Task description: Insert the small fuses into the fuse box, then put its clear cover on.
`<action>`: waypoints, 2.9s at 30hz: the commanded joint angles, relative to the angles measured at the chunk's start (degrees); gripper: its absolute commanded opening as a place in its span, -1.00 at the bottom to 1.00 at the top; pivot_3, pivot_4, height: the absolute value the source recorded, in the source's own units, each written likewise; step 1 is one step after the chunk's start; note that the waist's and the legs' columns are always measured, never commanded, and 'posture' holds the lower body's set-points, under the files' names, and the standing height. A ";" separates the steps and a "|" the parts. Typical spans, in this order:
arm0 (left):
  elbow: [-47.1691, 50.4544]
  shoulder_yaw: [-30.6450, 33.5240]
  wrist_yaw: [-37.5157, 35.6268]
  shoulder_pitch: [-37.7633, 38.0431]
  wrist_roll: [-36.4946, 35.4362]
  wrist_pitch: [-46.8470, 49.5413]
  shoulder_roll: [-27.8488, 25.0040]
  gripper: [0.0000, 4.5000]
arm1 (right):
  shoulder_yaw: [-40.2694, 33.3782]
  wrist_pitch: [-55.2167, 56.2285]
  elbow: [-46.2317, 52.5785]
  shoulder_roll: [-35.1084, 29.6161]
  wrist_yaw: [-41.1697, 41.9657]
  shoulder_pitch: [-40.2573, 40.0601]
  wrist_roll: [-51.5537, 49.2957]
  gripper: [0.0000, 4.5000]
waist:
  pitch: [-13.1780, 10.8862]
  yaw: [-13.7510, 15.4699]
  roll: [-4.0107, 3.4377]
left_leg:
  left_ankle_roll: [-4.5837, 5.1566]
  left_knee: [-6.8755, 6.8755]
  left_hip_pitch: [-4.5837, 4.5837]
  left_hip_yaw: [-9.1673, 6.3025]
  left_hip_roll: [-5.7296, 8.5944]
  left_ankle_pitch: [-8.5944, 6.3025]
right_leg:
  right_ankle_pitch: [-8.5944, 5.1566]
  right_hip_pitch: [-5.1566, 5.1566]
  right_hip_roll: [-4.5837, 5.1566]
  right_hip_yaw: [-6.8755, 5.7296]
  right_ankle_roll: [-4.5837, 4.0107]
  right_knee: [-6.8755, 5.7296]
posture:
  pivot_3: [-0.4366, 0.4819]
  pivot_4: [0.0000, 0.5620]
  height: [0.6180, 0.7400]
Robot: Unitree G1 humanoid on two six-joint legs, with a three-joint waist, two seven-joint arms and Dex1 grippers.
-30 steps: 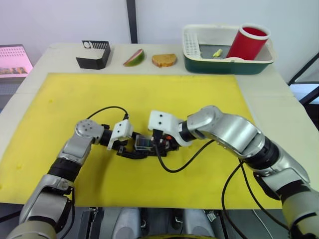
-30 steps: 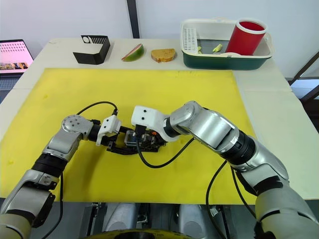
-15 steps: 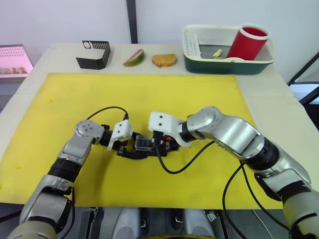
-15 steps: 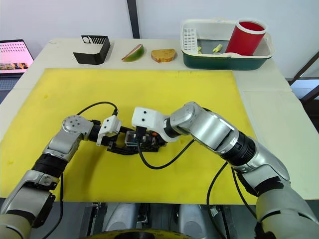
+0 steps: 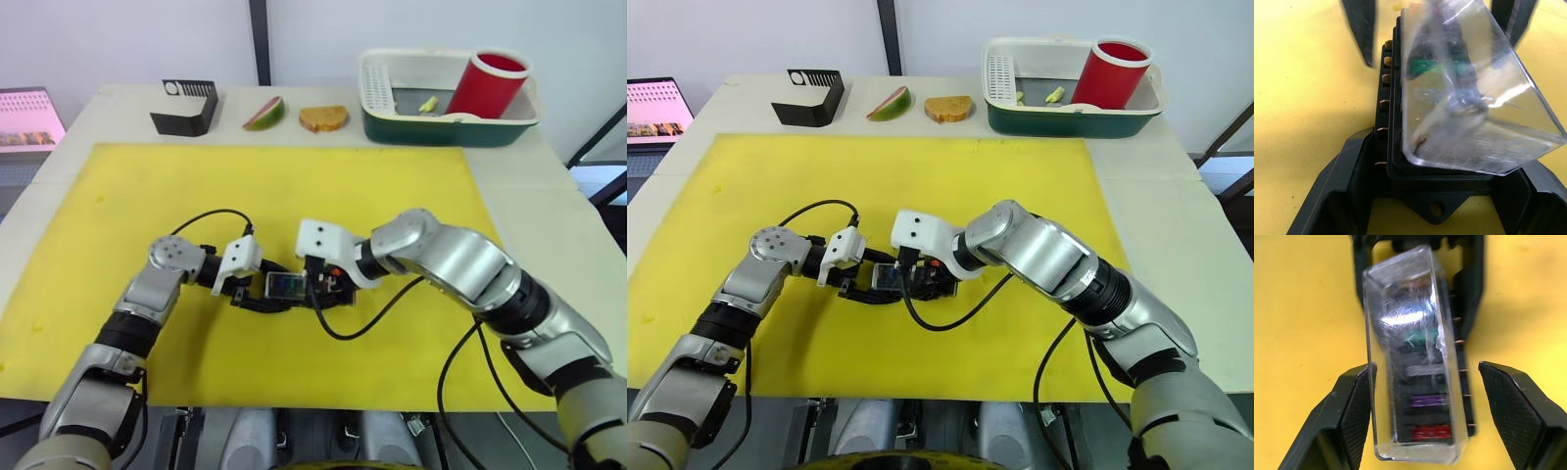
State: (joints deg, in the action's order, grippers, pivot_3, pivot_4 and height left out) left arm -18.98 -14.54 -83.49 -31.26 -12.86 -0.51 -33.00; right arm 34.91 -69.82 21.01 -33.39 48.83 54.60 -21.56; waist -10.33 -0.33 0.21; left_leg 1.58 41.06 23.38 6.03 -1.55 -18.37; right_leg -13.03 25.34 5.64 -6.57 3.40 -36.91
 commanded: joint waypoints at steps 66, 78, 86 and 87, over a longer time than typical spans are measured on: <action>-0.32 0.48 2.77 0.12 2.84 -0.38 1.18 0.16 | -7.48 23.52 -6.92 0.24 1.64 -22.67 3.51 -0.97 | 0.37 0.87 0.03 | 0.11 -0.14 -0.74 -0.03 -0.07 -0.09 | 0.00 -0.82 -0.04 -0.03 0.06 0.39 | -0.05 -0.47 1.00; 3.57 -0.03 3.67 3.10 4.10 1.65 -1.83 0.16 | -22.47 20.77 1.89 1.84 1.42 -19.61 -6.85 -0.97 | 0.36 0.70 0.02 | 0.11 -0.14 -0.48 -0.04 -0.12 -0.09 | 0.02 -0.63 0.03 0.00 0.05 0.46 | -0.05 -0.47 1.00; 6.53 1.13 3.90 4.11 3.18 5.32 -6.46 0.99 | -26.90 20.35 5.66 -8.94 5.50 -21.81 -8.07 -1.00 | 0.35 -0.10 0.01 | 0.11 -0.14 -0.37 -0.05 -0.19 -0.09 | 0.02 -0.52 -0.02 -0.02 0.02 0.51 | -0.05 -0.47 1.00; 8.02 1.94 3.37 4.96 2.44 6.24 -8.18 0.99 | -27.58 21.07 5.82 -10.49 6.29 -22.73 -8.08 -1.00 | 0.35 -0.44 0.01 | 0.11 -0.16 -0.35 -0.05 -0.19 -0.09 | 0.02 -0.49 -0.02 -0.02 0.02 0.51 | -0.05 -0.47 1.00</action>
State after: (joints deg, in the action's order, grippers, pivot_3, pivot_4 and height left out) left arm -11.26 -14.16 -79.60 -28.00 -10.94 3.71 -38.43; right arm 9.59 -50.08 24.95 -42.63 53.94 32.45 -29.43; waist -9.99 -0.77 0.23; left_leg 1.69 40.87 23.07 5.98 -1.75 -18.45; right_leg -13.01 24.91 5.61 -6.59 3.42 -36.39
